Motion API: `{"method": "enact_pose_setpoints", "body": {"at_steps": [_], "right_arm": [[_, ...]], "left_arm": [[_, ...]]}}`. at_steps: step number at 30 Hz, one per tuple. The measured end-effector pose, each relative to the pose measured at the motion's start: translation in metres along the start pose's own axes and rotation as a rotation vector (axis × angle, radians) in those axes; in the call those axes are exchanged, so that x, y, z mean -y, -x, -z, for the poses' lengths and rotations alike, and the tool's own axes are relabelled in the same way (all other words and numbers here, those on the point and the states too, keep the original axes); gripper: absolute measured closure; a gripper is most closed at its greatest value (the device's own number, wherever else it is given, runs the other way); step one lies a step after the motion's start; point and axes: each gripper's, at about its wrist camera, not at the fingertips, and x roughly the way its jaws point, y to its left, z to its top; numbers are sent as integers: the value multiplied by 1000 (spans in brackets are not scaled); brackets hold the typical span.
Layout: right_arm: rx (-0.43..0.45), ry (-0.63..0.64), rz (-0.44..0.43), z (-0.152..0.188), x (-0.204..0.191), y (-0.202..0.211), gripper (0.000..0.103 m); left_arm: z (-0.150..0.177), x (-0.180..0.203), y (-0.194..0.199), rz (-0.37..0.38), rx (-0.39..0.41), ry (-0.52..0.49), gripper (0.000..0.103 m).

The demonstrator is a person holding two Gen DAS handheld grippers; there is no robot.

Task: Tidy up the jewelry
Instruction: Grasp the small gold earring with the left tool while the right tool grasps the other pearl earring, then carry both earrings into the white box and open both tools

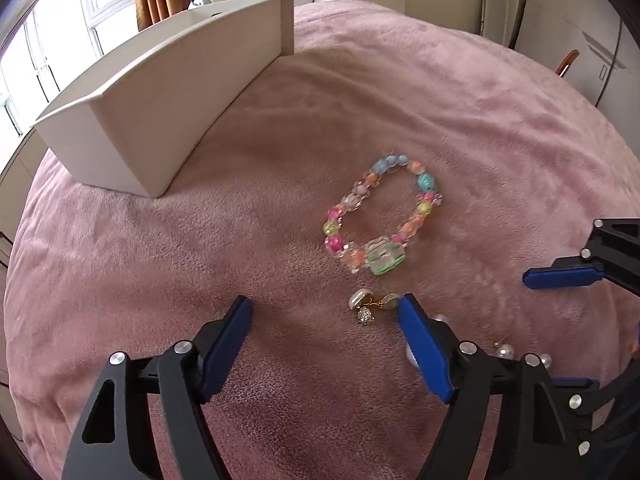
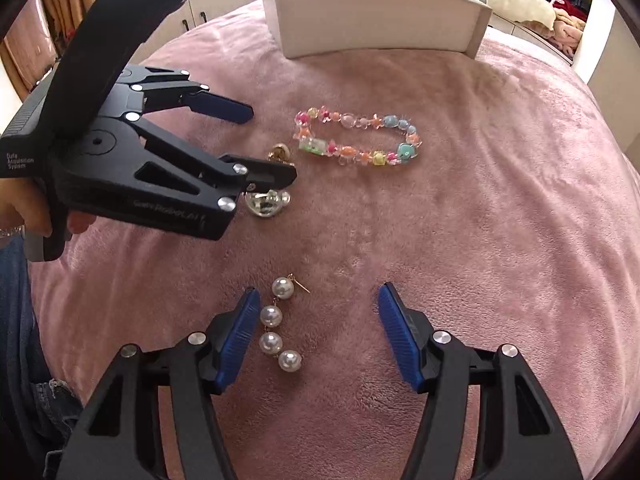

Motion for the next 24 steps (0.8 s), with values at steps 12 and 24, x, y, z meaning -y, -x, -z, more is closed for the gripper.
{"method": "enact_pose_setpoints", "body": {"at_steps": [12,24], "right_arm": [[-22,-61,-117,0,9,-4,91],[62,-174,-234,-2,28,19,91]], "left_arm": [[2,-1,0,-6,18,14,63],[3,-32,21,80,51,158,83]]}}
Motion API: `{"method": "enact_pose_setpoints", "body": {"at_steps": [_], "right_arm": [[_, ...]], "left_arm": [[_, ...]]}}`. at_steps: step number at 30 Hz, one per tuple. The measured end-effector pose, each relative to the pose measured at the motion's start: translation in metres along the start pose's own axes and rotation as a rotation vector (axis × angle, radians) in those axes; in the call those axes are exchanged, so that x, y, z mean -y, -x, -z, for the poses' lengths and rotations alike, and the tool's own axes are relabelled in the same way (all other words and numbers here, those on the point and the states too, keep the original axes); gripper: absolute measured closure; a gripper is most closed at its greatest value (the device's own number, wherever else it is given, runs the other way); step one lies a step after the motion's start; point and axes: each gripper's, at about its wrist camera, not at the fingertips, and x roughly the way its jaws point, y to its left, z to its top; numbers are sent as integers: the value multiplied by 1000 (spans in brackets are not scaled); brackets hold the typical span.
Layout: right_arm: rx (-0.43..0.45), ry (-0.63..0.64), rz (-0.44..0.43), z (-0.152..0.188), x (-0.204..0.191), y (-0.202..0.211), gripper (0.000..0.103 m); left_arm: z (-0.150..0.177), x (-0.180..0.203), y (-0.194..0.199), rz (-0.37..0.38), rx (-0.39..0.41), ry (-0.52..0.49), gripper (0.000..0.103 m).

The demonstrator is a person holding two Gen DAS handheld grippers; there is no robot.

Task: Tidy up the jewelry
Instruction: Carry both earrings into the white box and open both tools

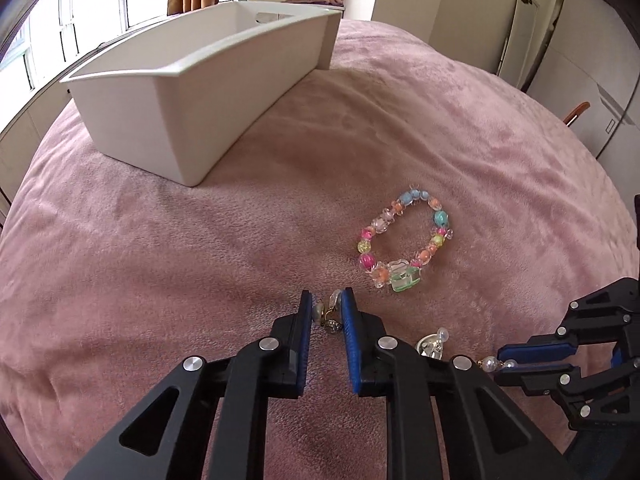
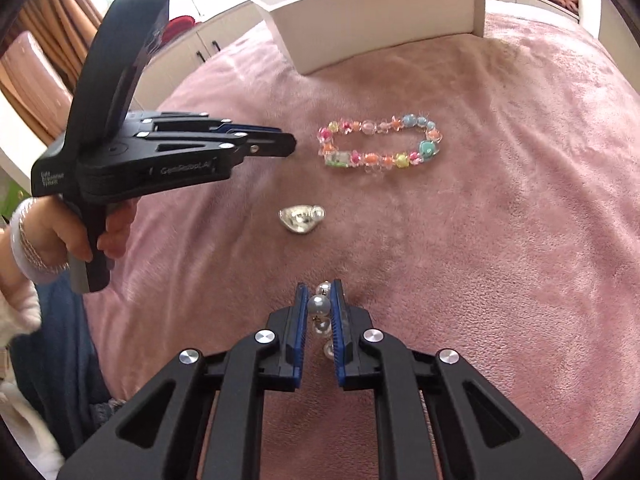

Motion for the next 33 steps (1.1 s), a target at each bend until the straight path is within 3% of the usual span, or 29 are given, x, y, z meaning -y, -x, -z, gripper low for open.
{"method": "enact_pose_setpoints", "body": {"at_steps": [7,12,23,33], "right_arm": [[84,-66,-61,-2,3,27,91],[162,-90,-100,-34,5,46,91],[336,6,-45,-165,-14,74,91],[405,35,-26,-264,-17,85,91]], "left_arm": [[-9,-9,40,-2,70,-5,83],[-29,-22,76,-16,137,-9,83],[-118,-57,122,-96,240,-44,83],[-194,-99,106,-115,239,6,83]]}}
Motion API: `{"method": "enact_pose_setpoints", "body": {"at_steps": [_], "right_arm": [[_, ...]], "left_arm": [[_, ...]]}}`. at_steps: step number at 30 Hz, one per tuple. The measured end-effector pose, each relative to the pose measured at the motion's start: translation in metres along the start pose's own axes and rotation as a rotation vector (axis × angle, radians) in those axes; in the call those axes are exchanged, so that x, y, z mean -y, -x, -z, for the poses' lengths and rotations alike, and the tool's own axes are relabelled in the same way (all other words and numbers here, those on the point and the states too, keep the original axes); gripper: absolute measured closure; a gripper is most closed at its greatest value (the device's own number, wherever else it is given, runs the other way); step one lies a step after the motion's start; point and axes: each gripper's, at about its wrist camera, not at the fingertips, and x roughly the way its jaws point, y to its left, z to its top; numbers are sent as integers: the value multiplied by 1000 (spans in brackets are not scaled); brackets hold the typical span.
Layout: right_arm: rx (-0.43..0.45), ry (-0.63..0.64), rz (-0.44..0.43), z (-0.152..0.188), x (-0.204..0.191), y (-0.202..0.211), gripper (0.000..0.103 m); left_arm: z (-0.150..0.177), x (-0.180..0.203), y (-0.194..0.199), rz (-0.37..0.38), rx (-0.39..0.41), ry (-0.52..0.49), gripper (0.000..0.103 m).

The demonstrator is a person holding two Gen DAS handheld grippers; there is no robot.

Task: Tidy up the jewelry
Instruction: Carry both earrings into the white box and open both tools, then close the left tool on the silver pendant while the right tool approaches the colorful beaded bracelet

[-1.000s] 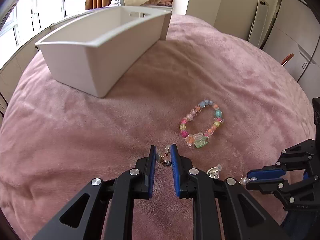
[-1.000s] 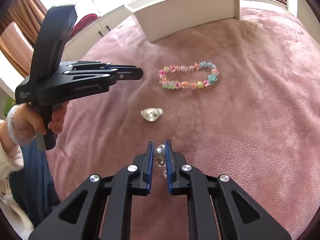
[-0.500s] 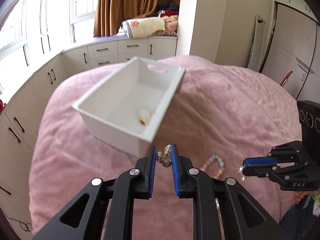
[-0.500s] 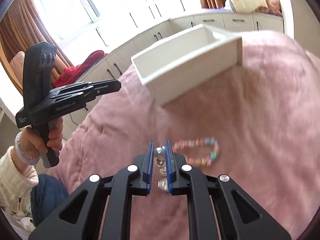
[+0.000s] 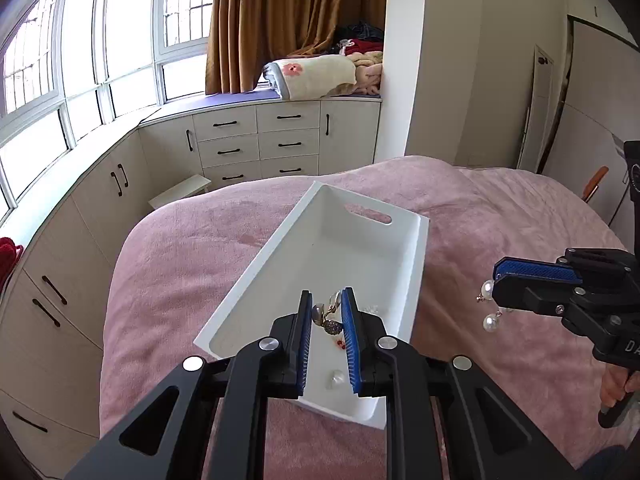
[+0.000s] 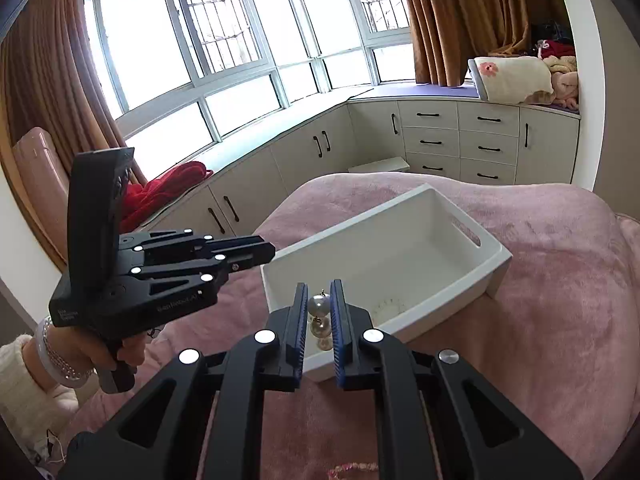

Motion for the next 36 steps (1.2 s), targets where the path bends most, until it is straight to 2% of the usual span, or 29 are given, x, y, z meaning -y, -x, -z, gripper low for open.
{"method": "enact_pose_setpoints", "body": {"at_steps": [4,11,20,21,22,24,29,31,32,33,35,36], "right_arm": [[-19,-3,17,-16,5,-29,91],[-71,-48,45,-26,22,-77,91],[-118,-132,110,-22,52,-121,91],[-115,-140,123,-22,54,-123,91],[-110,-148,140,-21,56,-123,91],[-100,-171,163,-20,62,-123,89],[-87,-165,185,-19,63,-118,89],[-87,-161,196,-20,63,-116,82],[-79,-160,204,-21,63,-113,71],[-65,-160,214,-21,63,-109,57],[-29,-156,237,-22,61,-97,40],[-16,-151,239,-22,59,-91,38]], "left_arm": [[-5,-12,-31,8,-35,31,83],[19,-33,-83,-2,-134,111,83],[36,-33,-105,-20,-180,101,82],[35,-32,-105,-21,-178,102,77],[36,-31,-104,-29,-173,100,63],[35,-29,-99,-40,-149,89,52],[38,-24,-87,-61,-126,40,47],[40,-24,-79,-59,-117,50,46],[41,-24,-74,-56,-109,55,45],[42,-23,-69,-54,-98,58,42],[44,-19,-56,-51,-75,46,40],[44,-16,-50,-51,-65,35,38]]}}
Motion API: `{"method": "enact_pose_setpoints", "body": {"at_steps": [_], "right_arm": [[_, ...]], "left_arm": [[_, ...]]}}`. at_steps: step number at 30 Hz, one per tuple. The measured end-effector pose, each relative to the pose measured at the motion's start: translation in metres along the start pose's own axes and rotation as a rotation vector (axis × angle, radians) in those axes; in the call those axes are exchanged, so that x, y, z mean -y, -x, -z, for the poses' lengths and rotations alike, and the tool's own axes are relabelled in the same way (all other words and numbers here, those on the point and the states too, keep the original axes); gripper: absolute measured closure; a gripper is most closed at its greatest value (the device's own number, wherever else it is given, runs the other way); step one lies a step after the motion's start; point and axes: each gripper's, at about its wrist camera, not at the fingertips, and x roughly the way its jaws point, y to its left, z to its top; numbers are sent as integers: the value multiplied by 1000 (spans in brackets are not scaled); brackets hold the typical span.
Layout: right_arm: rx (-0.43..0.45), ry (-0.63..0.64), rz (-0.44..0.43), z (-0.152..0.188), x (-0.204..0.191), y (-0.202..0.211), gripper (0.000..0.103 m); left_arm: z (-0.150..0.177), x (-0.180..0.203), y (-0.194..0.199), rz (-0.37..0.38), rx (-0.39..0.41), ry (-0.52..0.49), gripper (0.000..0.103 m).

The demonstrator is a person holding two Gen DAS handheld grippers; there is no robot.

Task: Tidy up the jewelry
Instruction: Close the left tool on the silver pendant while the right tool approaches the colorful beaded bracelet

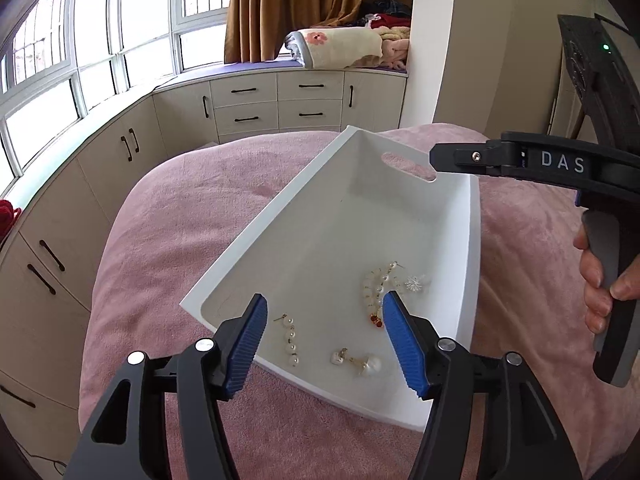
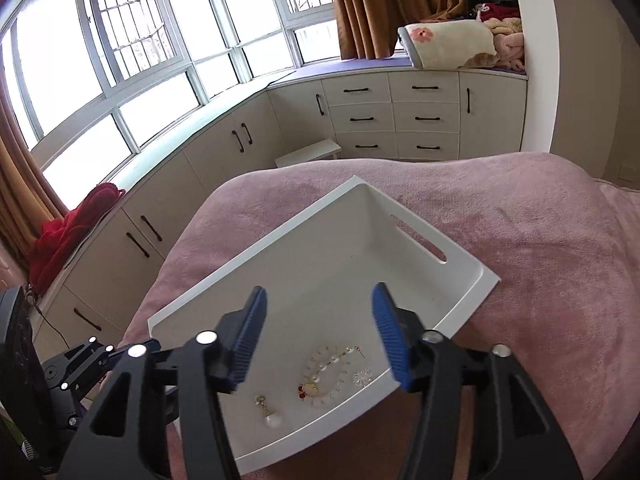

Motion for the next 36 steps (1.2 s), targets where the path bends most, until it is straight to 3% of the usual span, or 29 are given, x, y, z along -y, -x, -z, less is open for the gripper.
{"method": "enact_pose_setpoints", "body": {"at_steps": [9,16,22,28,36], "right_arm": [[40,139,41,39,6,63,22],[20,232,98,99,16,106,16],[-8,236,119,148,19,125,16],[-28,148,105,186,30,129,15],[-87,153,131,219,31,100,15]], "left_arm": [[34,36,67,59,94,-78,14],[81,77,98,116,98,-168,11],[123,116,96,163,61,-264,10],[157,134,99,247,58,-224,10],[187,156,70,267,-46,-212,10]]}}
